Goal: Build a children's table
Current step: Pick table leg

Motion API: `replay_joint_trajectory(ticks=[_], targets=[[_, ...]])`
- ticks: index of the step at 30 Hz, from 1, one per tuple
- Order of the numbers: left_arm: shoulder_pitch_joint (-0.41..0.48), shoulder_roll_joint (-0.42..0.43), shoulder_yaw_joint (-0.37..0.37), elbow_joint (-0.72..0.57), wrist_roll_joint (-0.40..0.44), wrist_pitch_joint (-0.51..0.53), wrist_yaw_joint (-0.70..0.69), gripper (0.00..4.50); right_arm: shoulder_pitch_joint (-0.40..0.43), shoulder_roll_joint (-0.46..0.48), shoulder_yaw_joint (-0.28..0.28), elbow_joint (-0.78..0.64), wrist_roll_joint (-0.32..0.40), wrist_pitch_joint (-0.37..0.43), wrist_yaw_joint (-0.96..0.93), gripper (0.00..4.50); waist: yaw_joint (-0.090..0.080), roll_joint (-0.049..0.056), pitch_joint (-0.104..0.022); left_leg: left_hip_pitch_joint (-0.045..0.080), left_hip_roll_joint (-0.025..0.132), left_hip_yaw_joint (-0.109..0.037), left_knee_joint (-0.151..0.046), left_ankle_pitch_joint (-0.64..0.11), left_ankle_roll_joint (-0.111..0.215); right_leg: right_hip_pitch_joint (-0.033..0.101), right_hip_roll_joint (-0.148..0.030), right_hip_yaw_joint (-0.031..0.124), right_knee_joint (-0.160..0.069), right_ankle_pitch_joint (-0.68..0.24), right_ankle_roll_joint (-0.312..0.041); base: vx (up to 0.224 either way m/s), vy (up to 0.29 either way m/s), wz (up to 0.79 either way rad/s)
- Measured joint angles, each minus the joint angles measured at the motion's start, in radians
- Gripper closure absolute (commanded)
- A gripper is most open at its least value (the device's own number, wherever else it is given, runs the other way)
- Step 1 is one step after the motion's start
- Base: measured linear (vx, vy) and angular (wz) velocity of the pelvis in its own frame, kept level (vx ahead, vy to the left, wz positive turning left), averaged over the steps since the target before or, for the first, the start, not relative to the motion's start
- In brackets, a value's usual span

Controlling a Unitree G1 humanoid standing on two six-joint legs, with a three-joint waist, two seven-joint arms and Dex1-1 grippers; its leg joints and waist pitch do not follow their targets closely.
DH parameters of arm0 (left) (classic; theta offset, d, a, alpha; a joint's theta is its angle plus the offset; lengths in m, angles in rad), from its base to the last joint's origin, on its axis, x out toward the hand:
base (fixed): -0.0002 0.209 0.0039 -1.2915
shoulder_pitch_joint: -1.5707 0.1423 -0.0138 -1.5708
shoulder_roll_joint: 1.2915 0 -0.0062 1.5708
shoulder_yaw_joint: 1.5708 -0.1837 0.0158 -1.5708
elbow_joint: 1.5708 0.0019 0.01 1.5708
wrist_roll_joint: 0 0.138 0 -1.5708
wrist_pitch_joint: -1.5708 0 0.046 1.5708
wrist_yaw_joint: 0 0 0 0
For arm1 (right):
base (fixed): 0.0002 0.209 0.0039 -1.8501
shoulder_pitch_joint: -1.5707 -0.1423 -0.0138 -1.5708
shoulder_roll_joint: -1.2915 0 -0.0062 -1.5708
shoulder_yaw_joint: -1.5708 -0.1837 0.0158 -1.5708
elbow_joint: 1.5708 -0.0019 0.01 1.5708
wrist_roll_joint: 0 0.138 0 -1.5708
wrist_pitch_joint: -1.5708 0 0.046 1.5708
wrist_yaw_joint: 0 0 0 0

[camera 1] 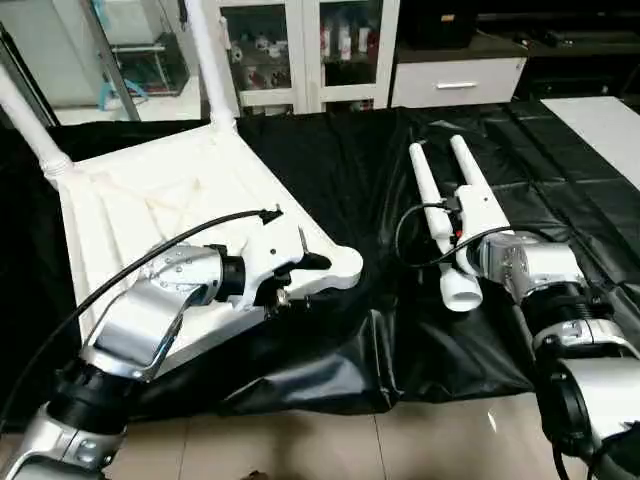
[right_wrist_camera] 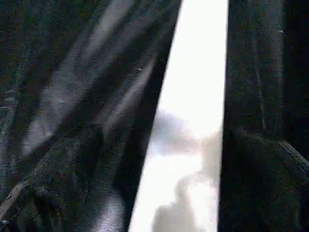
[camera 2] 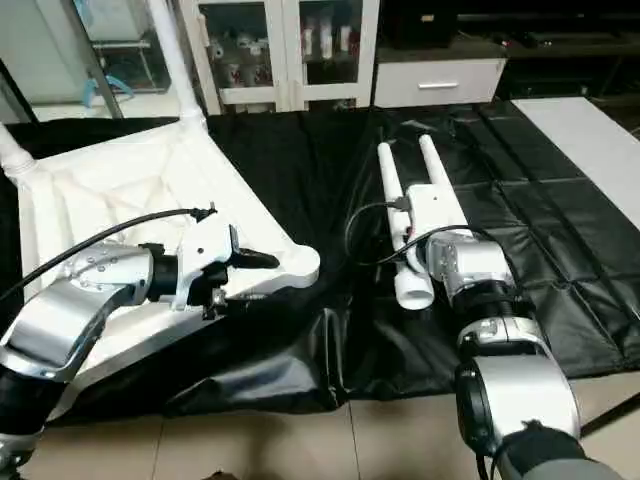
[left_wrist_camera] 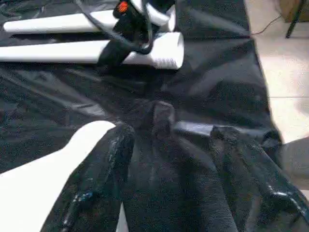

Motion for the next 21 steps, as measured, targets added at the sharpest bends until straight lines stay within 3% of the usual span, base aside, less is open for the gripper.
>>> replay_joint_trajectory(ticks=[15,17,21], targets=[[0.0,0.011,-0.007,-0.017,-0.017,0.019,0.004,0.37,-0.026,-0.005,-0.018,0.063,-0.006,-0.027,-0.006,1.41,0.0,0.0,0.0,0.0,0.0,0.0,0.0,0.0,0.0,0.0,0.0,0.0,0.0,0.0,0.0,0.0,0.0,0.0],[0.0,0.011,-0.007,-0.018,-0.017,0.021,0.009,0.06,-0.026,-0.004,-0.019,0.063,-0.006,-0.027,-0.004,1.75,0.0,0.0,0.0,0.0,0.0,0.0,0.001,0.0,0.0,0.0,0.0,0.0,0.0,0.0,0.0,0.0,0.0,0.0],[0.0,0.011,-0.007,-0.018,-0.02,0.027,0.015,0.0,-0.028,-0.004,-0.023,0.071,-0.006,-0.033,-0.006,2.09,0.0,0.0,0.0,0.0,0.0,0.0,0.001,0.0,0.0,0.0,0.0,0.0,0.0,0.0,0.0,0.0,0.0,0.0]])
